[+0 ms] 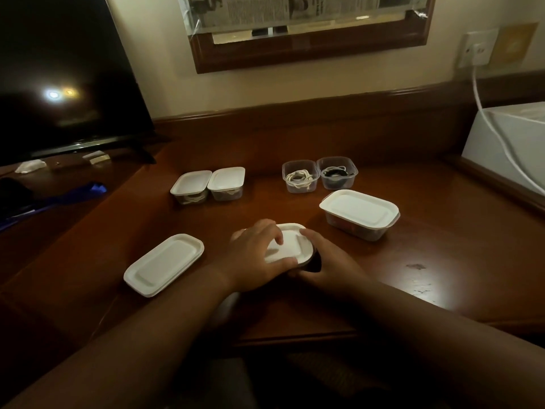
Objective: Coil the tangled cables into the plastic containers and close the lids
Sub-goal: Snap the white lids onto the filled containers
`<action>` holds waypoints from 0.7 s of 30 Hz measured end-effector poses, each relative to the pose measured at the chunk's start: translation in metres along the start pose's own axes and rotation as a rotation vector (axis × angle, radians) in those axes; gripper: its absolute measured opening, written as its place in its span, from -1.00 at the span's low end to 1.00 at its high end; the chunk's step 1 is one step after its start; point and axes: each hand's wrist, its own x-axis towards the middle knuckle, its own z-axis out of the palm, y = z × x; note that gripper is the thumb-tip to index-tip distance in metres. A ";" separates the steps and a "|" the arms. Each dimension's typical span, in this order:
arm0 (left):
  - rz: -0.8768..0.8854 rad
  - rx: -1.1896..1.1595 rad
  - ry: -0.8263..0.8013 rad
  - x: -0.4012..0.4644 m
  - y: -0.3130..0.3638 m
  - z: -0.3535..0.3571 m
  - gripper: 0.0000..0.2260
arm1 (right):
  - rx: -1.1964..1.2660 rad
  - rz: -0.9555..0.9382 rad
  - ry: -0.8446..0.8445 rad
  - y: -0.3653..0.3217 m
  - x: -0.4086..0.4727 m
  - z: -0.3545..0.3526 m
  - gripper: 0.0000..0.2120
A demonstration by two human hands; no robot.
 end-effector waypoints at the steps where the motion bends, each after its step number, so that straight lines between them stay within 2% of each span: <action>1: -0.030 0.019 -0.011 0.002 -0.001 0.003 -0.53 | -0.007 -0.001 -0.003 0.001 0.000 0.000 -0.17; 4: -0.103 0.135 -0.060 0.007 -0.004 0.013 -0.24 | -0.006 -0.015 -0.028 0.002 0.000 -0.001 -0.21; 8: -0.126 0.142 -0.089 0.010 -0.006 0.014 -0.12 | 0.106 -0.003 -0.062 0.006 0.001 0.000 -0.30; 13: -0.188 0.162 -0.117 0.016 -0.003 0.016 -0.12 | 0.092 0.042 -0.027 0.005 0.003 0.003 -0.49; 17: -0.203 0.136 -0.124 0.018 -0.002 0.015 -0.15 | -0.109 0.028 -0.025 0.001 0.004 0.007 -0.49; 21: -0.214 0.088 -0.097 0.018 -0.005 0.018 -0.16 | -0.166 0.043 -0.051 -0.005 0.005 0.004 -0.49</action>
